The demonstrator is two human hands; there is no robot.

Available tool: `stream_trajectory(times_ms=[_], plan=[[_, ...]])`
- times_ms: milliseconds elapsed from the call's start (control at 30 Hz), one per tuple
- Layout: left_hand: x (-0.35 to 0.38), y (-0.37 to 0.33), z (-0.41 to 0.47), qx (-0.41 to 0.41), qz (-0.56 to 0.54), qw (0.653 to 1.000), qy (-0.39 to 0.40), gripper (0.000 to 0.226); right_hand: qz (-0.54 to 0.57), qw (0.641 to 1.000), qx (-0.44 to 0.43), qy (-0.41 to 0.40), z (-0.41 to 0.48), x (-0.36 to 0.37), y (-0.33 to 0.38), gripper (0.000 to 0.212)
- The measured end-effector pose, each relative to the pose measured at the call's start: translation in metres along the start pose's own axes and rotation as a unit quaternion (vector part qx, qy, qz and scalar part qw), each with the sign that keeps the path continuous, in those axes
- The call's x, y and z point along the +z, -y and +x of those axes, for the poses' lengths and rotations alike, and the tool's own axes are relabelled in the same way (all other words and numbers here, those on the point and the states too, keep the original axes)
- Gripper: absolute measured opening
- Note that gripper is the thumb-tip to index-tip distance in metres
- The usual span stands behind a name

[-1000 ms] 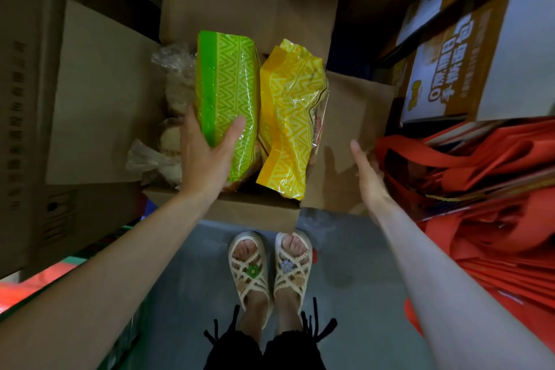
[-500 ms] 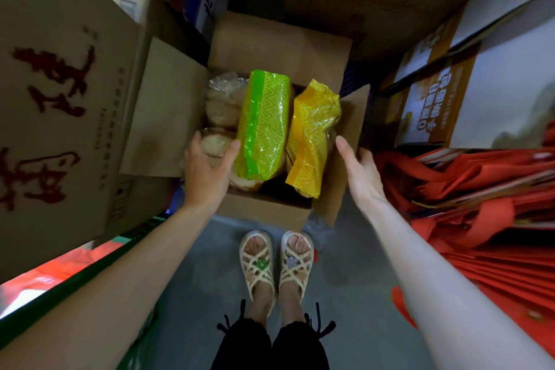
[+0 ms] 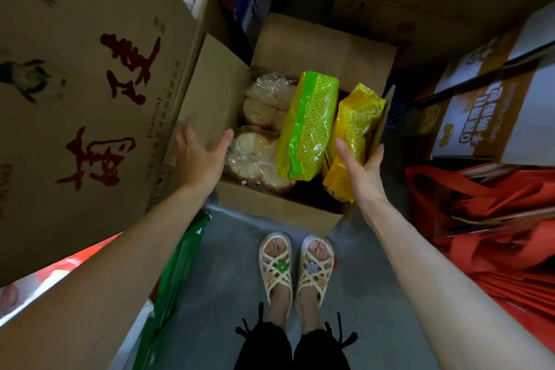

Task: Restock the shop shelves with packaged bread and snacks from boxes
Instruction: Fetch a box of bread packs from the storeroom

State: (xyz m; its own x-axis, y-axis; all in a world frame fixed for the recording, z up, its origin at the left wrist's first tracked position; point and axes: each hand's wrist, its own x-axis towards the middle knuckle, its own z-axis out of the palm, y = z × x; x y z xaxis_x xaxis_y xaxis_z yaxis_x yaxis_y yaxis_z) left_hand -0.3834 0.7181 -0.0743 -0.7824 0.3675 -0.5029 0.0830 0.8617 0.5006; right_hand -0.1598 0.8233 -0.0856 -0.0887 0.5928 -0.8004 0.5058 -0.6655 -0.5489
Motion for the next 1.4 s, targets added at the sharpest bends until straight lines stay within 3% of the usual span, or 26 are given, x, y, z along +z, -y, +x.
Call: stream_trajectory(times_ms=[367,733,967,1133,1267,1400], plan=[[0.003,0.004,0.026,-0.022,0.027,0.999,-0.003,0.091,-0.039,0.999,0.019,-0.017,0.002,0.009,0.002,0.114],[0.006,0.026,0.008,-0.175,-0.012,0.984,-0.037,0.082,-0.044,0.999,0.016,-0.019,0.001,0.011,0.002,0.115],[0.001,0.021,0.007,-0.136,-0.086,0.983,-0.087,0.068,-0.039,0.999,0.016,-0.025,0.001,0.013,0.002,0.115],[-0.001,0.027,-0.02,-0.095,-0.072,0.985,-0.124,0.079,-0.025,0.999,0.021,-0.027,-0.002,0.012,0.005,0.113],[-0.002,0.034,-0.017,-0.092,-0.047,0.993,-0.052,0.085,-0.019,0.999,0.017,-0.02,-0.001,0.009,0.003,0.119],[-0.004,0.038,0.002,-0.025,0.061,0.998,0.022,0.054,-0.005,0.999,-0.004,-0.048,0.004,0.007,-0.005,0.112]])
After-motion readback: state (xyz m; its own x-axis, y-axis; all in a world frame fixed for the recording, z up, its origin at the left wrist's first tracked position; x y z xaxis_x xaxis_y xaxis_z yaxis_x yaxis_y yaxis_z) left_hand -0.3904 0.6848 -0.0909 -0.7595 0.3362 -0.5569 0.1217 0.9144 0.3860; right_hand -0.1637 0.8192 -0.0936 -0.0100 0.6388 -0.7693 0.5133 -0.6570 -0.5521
